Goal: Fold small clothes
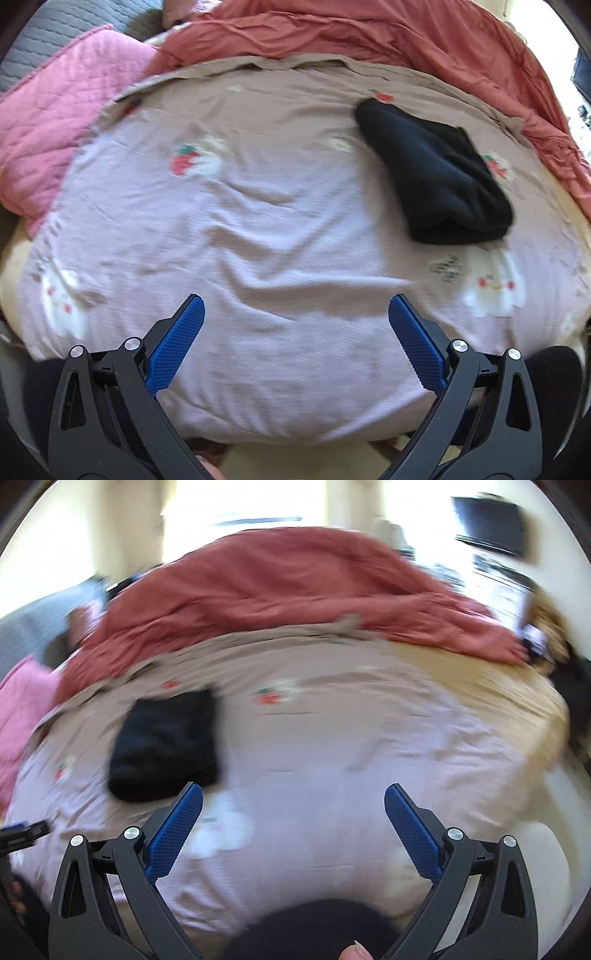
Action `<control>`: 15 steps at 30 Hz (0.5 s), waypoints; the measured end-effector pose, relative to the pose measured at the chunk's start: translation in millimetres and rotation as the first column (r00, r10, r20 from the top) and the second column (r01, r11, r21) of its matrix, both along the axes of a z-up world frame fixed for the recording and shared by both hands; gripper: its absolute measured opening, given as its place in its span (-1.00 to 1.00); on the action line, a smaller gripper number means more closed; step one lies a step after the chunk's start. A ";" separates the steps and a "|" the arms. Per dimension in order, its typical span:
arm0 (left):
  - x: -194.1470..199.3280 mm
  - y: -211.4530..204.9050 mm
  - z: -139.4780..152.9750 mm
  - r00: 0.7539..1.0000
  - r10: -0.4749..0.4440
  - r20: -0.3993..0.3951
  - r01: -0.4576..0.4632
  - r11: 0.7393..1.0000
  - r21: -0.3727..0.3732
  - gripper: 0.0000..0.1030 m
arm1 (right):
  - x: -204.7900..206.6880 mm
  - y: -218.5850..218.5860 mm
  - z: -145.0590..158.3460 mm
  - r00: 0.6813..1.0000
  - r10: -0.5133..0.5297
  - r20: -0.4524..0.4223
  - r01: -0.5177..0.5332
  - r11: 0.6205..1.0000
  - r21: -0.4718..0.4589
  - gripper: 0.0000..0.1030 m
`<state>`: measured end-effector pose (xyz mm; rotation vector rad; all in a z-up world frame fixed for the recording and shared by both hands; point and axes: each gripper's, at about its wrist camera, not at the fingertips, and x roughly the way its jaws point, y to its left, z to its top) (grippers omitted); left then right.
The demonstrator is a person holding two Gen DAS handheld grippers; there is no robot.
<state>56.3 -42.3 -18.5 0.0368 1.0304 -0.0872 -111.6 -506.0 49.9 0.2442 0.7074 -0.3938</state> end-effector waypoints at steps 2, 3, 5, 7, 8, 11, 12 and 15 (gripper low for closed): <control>9.2 27.0 2.8 1.000 0.030 0.006 -0.030 0.999 -0.014 0.82 | -27.4 -50.3 -10.9 0.988 -0.151 -0.015 0.151 0.989 -0.006 0.91; 14.9 42.2 3.8 0.999 0.052 0.005 -0.051 0.998 -0.027 0.82 | -41.3 -72.9 -17.4 0.974 -0.223 -0.024 0.223 0.975 -0.014 0.91; 32.4 78.8 2.8 0.992 0.126 -0.006 -0.126 0.991 -0.046 0.82 | -78.1 -126.1 -37.4 0.914 -0.402 -0.056 0.400 0.915 -0.044 0.91; 56.4 122.1 -2.2 0.976 0.214 -0.036 -0.216 0.975 -0.052 0.82 | -119.6 -184.4 -64.9 0.815 -0.570 -0.101 0.569 0.821 -0.048 0.91; 64.9 137.0 -4.7 0.968 0.246 -0.044 -0.248 0.968 -0.047 0.82 | -131.3 -200.4 -75.9 0.776 -0.619 -0.126 0.618 0.785 -0.051 0.91; 98.4 199.8 -15.9 0.921 0.384 -0.064 -0.385 0.923 -0.005 0.82 | -178.0 -264.3 -115.1 0.614 -0.760 -0.213 0.768 0.638 -0.059 0.91; 105.6 217.4 -19.0 0.904 0.423 -0.061 -0.423 0.906 0.015 0.82 | -190.7 -283.3 -127.1 0.568 -0.787 -0.242 0.801 0.596 -0.059 0.91; 129.1 266.7 -28.1 0.850 0.524 -0.052 -0.522 0.851 0.057 0.82 | -213.8 -323.7 -150.9 0.492 -0.828 -0.269 0.855 0.517 -0.029 0.91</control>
